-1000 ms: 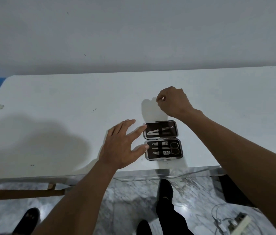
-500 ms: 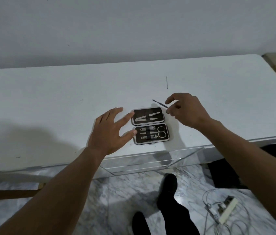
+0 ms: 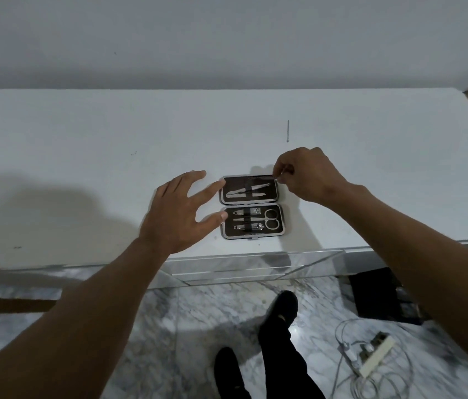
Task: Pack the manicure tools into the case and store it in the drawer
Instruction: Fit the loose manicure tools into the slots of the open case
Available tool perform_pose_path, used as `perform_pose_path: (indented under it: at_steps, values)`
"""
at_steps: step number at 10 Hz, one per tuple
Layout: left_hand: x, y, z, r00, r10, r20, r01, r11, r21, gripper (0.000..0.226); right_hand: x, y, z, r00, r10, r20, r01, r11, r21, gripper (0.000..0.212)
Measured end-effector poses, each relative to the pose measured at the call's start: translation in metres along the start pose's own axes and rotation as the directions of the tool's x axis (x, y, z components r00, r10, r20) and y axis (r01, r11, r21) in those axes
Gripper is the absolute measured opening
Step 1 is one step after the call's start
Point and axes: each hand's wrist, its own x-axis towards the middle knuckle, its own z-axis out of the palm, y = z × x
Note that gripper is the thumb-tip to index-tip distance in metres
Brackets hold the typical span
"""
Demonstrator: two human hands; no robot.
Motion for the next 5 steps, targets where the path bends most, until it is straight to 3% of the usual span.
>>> perform_pose_path:
  at_steps: [5]
  values:
    - [-0.001,0.003,-0.002,1.0,-0.015,0.002,0.015,1.0,-0.018,0.062,0.003,0.014,-0.005,0.993,-0.117,0.03,0.12,0.98,-0.159,0.027]
